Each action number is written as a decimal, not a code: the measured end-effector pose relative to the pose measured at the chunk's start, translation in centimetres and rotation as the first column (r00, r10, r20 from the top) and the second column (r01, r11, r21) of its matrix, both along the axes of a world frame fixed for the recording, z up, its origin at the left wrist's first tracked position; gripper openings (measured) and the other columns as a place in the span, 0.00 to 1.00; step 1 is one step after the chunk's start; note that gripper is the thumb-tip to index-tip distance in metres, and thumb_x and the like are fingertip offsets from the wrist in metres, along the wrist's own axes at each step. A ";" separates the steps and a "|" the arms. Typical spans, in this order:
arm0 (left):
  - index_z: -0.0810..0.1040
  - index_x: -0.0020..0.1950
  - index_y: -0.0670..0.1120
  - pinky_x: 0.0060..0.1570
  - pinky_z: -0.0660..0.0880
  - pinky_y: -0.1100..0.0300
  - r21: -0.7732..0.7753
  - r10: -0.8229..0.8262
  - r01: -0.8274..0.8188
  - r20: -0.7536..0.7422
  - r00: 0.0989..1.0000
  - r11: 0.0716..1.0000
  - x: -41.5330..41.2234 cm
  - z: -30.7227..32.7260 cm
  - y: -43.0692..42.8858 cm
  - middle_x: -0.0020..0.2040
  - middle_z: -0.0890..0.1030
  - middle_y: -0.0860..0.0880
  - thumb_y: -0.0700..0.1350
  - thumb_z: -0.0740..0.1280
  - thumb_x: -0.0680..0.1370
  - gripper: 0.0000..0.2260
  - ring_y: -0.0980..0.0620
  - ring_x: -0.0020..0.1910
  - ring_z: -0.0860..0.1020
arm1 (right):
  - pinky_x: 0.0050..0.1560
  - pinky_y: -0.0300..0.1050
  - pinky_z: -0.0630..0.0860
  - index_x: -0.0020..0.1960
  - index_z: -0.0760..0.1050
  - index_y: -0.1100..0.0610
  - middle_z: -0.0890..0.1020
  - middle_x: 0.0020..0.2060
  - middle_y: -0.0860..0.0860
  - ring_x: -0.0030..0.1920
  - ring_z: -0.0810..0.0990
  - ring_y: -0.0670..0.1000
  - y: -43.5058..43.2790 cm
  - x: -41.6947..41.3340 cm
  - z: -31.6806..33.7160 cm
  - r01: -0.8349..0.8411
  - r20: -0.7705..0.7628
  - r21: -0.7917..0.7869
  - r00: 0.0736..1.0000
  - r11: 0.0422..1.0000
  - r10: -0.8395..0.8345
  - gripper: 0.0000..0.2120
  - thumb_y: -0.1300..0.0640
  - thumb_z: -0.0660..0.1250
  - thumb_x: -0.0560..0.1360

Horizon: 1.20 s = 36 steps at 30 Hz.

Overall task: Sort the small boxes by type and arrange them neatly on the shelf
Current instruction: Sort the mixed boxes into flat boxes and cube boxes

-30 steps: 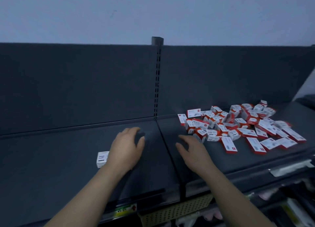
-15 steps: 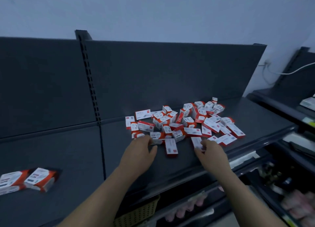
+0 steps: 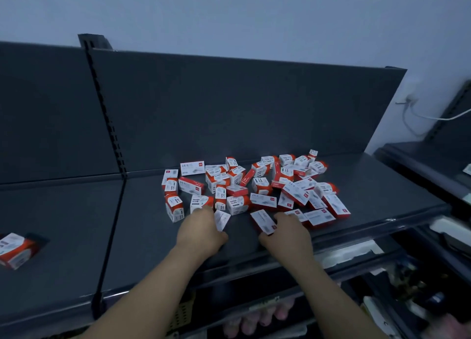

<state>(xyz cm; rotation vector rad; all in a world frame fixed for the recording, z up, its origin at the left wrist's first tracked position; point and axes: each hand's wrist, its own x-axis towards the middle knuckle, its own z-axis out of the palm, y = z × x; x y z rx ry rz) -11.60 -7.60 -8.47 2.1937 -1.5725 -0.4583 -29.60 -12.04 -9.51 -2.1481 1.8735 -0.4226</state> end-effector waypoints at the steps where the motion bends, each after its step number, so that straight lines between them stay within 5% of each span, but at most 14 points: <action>1: 0.74 0.54 0.45 0.44 0.74 0.58 0.003 0.016 -0.016 -0.014 1.000 1.000 0.2 0.0 0.4 0.52 0.79 0.48 0.49 0.71 0.69 0.17 0.48 0.49 0.77 | 0.36 0.42 0.70 0.46 0.73 0.54 0.76 0.46 0.51 0.42 0.77 0.51 -0.1 -0.3 -0.1 -0.015 0.074 0.024 0.997 1.000 0.014 0.12 0.48 0.69 0.67; 5: 0.78 0.58 0.47 0.41 0.71 0.64 -0.118 0.074 -0.097 -0.183 0.980 0.988 1.3 0.3 2.4 0.50 0.80 0.52 0.45 0.72 0.69 0.18 0.54 0.46 0.77 | 0.32 0.35 0.67 0.41 0.76 0.52 0.78 0.45 0.54 0.38 0.77 0.47 0.0 -0.9 0.1 -0.101 0.339 0.046 0.937 0.994 0.079 0.05 0.55 0.71 0.67; 9: 0.79 0.52 0.49 0.29 0.65 0.74 -0.212 0.117 -0.183 -0.290 0.950 0.960 2.9 1.0 4.7 0.44 0.78 0.56 0.42 0.72 0.69 0.12 0.65 0.36 0.73 | 0.45 0.35 0.68 0.57 0.75 0.53 0.70 0.55 0.49 0.49 0.73 0.47 0.5 0.7 1.1 -0.169 0.407 0.016 0.901 0.985 0.148 0.17 0.59 0.72 0.69; 12: 0.79 0.50 0.49 0.31 0.68 0.74 -0.244 0.178 -0.262 -0.319 0.931 0.934 4.6 1.6 6.6 0.41 0.77 0.58 0.42 0.72 0.70 0.10 0.65 0.38 0.74 | 0.41 0.30 0.68 0.59 0.74 0.52 0.71 0.55 0.47 0.49 0.72 0.43 1.1 3.1 2.0 -0.264 0.422 -0.036 0.870 0.964 0.254 0.19 0.61 0.72 0.70; 19: 0.80 0.50 0.49 0.31 0.72 0.68 -0.293 0.320 -0.405 -0.297 0.900 0.866 10.9 3.1 12.6 0.46 0.80 0.56 0.41 0.71 0.71 0.09 0.59 0.41 0.78 | 0.42 0.36 0.80 0.55 0.76 0.49 0.83 0.47 0.43 0.47 0.82 0.40 3.7 11.0 2.3 -0.462 0.673 0.010 0.659 0.887 0.336 0.17 0.66 0.70 0.72; 28: 0.80 0.46 0.47 0.36 0.73 0.61 -0.351 0.557 -0.620 -0.272 0.785 0.702 20.4 3.7 24.0 0.43 0.80 0.51 0.41 0.70 0.68 0.07 0.51 0.42 0.78 | 0.36 0.33 0.78 0.52 0.75 0.46 0.82 0.44 0.41 0.41 0.81 0.37 11.8 24.1 3.3 -0.619 0.680 -0.002 0.575 0.785 0.455 0.17 0.66 0.70 0.72; 36: 0.78 0.40 0.47 0.22 0.65 0.67 -0.329 0.651 -0.684 -0.223 0.726 0.651 31.6 3.7 36.5 0.37 0.79 0.49 0.41 0.66 0.67 0.04 0.50 0.31 0.75 | 0.40 0.34 0.75 0.52 0.77 0.48 0.83 0.46 0.46 0.42 0.83 0.42 21.7 37.6 3.3 -0.688 0.712 0.012 0.516 0.726 0.477 0.17 0.66 0.72 0.70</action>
